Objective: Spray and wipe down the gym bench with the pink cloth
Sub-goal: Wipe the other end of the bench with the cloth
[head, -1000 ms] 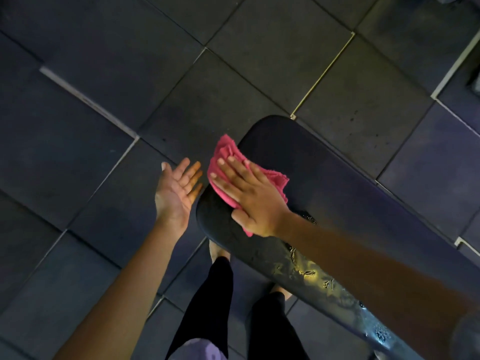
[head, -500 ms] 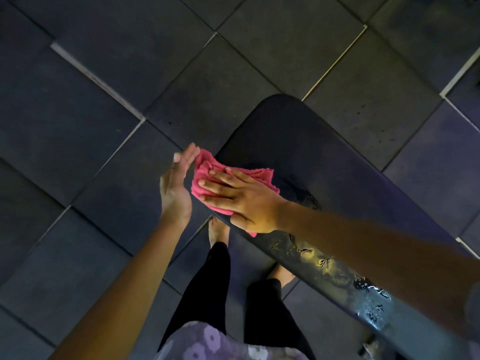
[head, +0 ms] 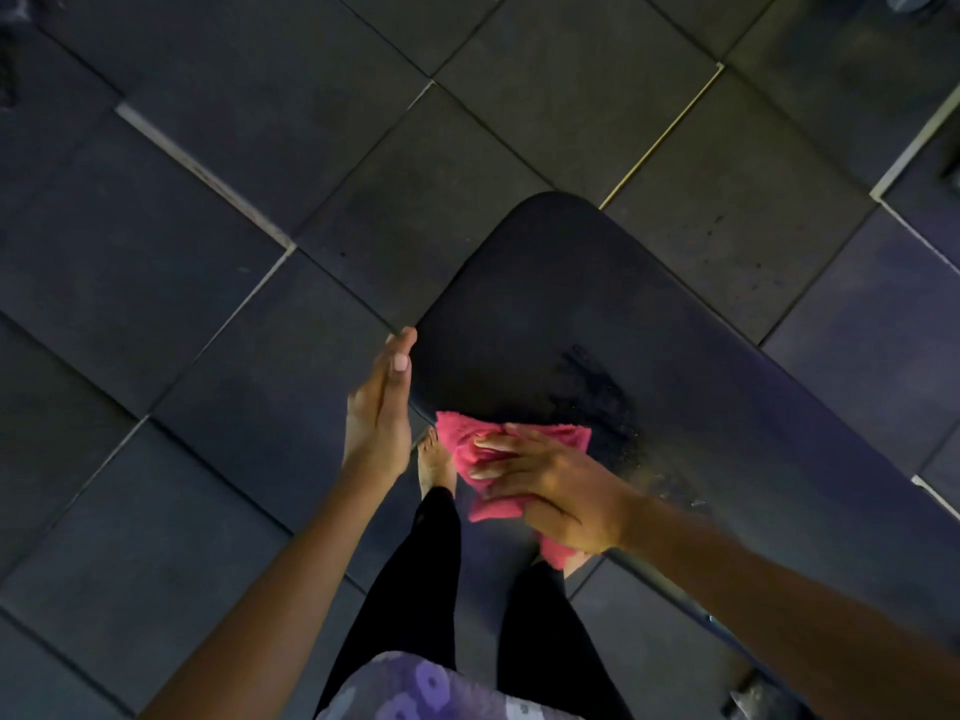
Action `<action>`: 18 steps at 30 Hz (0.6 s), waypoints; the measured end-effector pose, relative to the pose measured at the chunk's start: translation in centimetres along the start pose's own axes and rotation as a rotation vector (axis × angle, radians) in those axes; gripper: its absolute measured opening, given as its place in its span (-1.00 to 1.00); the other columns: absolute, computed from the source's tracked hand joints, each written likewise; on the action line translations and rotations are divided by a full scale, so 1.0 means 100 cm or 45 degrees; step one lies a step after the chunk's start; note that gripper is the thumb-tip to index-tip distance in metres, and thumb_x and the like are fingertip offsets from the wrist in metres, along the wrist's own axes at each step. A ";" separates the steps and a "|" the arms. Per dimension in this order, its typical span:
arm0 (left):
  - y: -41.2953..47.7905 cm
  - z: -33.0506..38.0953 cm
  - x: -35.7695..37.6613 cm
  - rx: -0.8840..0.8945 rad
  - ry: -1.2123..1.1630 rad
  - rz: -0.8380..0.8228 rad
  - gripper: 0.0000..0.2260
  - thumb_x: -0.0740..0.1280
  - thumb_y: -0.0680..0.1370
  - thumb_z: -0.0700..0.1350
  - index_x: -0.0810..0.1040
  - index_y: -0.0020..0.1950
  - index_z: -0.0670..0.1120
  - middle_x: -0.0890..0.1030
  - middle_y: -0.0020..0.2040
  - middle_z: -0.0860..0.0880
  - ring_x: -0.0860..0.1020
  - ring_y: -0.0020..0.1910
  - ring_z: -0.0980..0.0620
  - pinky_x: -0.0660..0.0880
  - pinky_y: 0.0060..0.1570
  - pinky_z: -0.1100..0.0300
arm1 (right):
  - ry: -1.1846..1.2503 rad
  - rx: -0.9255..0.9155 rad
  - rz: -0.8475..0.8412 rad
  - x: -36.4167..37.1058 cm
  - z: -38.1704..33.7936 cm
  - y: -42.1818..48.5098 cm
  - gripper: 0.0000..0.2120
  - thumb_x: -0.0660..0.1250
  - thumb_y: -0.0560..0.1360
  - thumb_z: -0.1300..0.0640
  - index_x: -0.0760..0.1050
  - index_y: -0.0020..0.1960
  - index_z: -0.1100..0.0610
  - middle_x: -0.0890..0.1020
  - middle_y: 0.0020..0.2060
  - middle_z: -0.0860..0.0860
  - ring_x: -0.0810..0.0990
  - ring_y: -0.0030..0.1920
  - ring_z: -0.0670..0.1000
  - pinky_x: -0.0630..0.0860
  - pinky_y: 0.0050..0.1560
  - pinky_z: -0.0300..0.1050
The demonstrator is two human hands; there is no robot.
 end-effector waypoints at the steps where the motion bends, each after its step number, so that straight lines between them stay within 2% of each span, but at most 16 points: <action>1: -0.002 0.001 0.001 0.002 0.003 0.014 -0.53 0.00 0.61 0.17 0.37 0.45 0.02 0.38 0.45 0.12 0.25 0.44 0.29 0.16 0.34 0.49 | 0.089 0.055 0.059 -0.003 0.002 -0.008 -0.61 0.10 0.52 0.11 0.64 0.18 0.07 0.59 0.28 -0.02 0.31 0.49 0.00 0.12 0.52 0.13; 3: -0.005 0.002 0.005 0.025 0.032 0.027 -0.52 -0.01 0.61 0.17 0.35 0.46 0.03 0.34 0.44 0.17 0.21 0.48 0.24 0.16 0.46 0.30 | 0.345 0.205 0.193 -0.016 0.009 -0.022 -0.61 0.13 0.47 0.17 0.65 0.16 0.12 0.61 0.25 -0.02 0.39 0.44 -0.05 0.15 0.51 0.04; 5: -0.006 0.006 0.008 0.081 0.102 0.020 -0.53 -0.03 0.62 0.16 0.34 0.47 0.02 0.30 0.43 0.23 0.18 0.49 0.26 0.17 0.48 0.17 | 0.769 0.398 0.373 -0.035 0.013 -0.034 -0.59 0.14 0.37 0.18 0.70 0.05 0.16 0.68 0.14 -0.02 0.52 0.32 -0.08 0.25 0.43 -0.18; 6: -0.006 0.008 0.010 0.128 0.146 0.010 -0.52 -0.03 0.62 0.17 0.33 0.47 0.01 0.29 0.43 0.24 0.16 0.49 0.26 0.17 0.49 0.15 | 1.018 0.498 0.502 -0.047 0.015 -0.041 -0.60 0.14 0.32 0.18 0.72 -0.05 0.15 0.72 0.04 -0.03 0.61 0.19 -0.10 0.37 0.31 -0.27; 8: -0.006 0.012 0.015 0.274 0.304 -0.021 -0.51 -0.04 0.63 0.14 0.31 0.48 -0.05 0.28 0.47 0.15 0.14 0.51 0.22 0.14 0.50 0.09 | 1.415 0.682 0.800 -0.070 0.016 -0.054 -0.59 0.07 0.33 0.24 0.72 -0.30 0.14 0.73 -0.27 0.01 0.69 -0.21 -0.13 0.54 -0.13 -0.37; 9: -0.006 0.014 0.018 0.363 0.406 -0.045 -0.51 -0.06 0.65 0.12 0.30 0.49 -0.08 0.28 0.50 0.08 0.14 0.52 0.18 0.12 0.51 0.05 | 1.556 0.735 0.966 -0.079 0.019 -0.063 -0.54 0.02 0.35 0.30 0.69 -0.39 0.17 0.70 -0.40 0.02 0.65 -0.37 -0.13 0.52 -0.32 -0.38; 11: -0.005 0.015 0.026 0.491 0.582 -0.093 -0.50 -0.10 0.66 0.10 0.28 0.50 -0.12 0.26 0.52 0.01 0.11 0.54 0.12 0.06 0.53 0.02 | 1.585 0.751 1.243 -0.102 0.023 -0.076 -0.56 0.03 0.35 0.31 0.66 -0.43 0.18 0.64 -0.49 0.01 0.57 -0.48 -0.12 0.46 -0.45 -0.36; 12: -0.005 0.015 0.030 0.530 0.654 -0.114 -0.49 -0.12 0.67 0.10 0.27 0.50 -0.12 0.24 0.53 0.00 0.09 0.54 0.11 0.04 0.53 0.02 | 1.508 0.691 1.287 -0.115 0.023 -0.076 -0.61 0.06 0.31 0.28 0.68 -0.35 0.16 0.65 -0.44 0.00 0.57 -0.44 -0.13 0.47 -0.40 -0.34; 13: -0.004 0.015 0.034 0.564 0.715 -0.130 -0.49 -0.13 0.67 0.10 0.26 0.51 -0.12 0.22 0.54 -0.01 0.08 0.55 0.10 0.02 0.53 0.01 | 1.339 0.621 1.261 -0.125 0.023 -0.072 -0.60 0.07 0.28 0.26 0.70 -0.19 0.13 0.70 -0.31 -0.01 0.62 -0.30 -0.14 0.52 -0.24 -0.33; 14: -0.003 0.015 0.038 0.594 0.767 -0.140 -0.50 -0.13 0.67 0.09 0.26 0.51 -0.13 0.21 0.54 -0.01 0.07 0.55 0.09 0.01 0.53 0.01 | 1.064 0.571 1.178 -0.131 0.022 -0.067 -0.52 0.08 0.27 0.26 0.66 0.04 0.17 0.72 -0.06 -0.01 0.64 -0.03 -0.14 0.52 0.06 -0.28; 15: -0.001 0.015 0.041 0.618 0.813 -0.145 -0.50 -0.13 0.67 0.08 0.25 0.51 -0.13 0.21 0.54 -0.02 0.07 0.55 0.07 0.01 0.53 0.00 | 0.738 0.564 1.088 -0.131 0.023 -0.061 -0.44 0.09 0.31 0.26 0.55 0.26 0.19 0.62 0.23 0.00 0.52 0.29 -0.11 0.36 0.37 -0.16; 16: 0.000 0.014 0.043 0.635 0.849 -0.145 -0.50 -0.14 0.68 0.07 0.25 0.51 -0.13 0.21 0.54 -0.04 0.07 0.55 0.06 0.01 0.53 -0.01 | 0.439 0.578 0.988 -0.122 0.029 -0.056 -0.39 0.09 0.37 0.22 0.41 0.42 0.17 0.43 0.43 0.00 0.27 0.50 -0.05 0.12 0.53 -0.01; 17: 0.002 0.013 0.045 0.646 0.878 -0.144 -0.50 -0.14 0.68 0.07 0.25 0.51 -0.14 0.21 0.54 -0.05 0.07 0.55 0.04 0.01 0.53 -0.02 | 0.208 0.612 0.872 -0.111 0.033 -0.047 -0.38 0.08 0.44 0.13 0.27 0.51 0.13 0.25 0.54 0.00 0.04 0.58 0.00 -0.07 0.56 0.11; 18: 0.004 0.011 0.046 0.652 0.899 -0.144 -0.50 -0.14 0.68 0.06 0.25 0.51 -0.15 0.21 0.54 -0.07 0.07 0.56 0.02 0.02 0.53 -0.03 | 0.027 0.651 0.774 -0.095 0.040 -0.039 -0.37 0.04 0.49 0.03 0.17 0.56 0.10 0.11 0.58 0.03 -0.10 0.59 0.06 -0.17 0.55 0.21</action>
Point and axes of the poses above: each hand's wrist, its own y-axis towards the middle knuckle, its own x-axis out of the palm, z = x × y, the point moved 6 cm from there along y, towards the middle knuckle
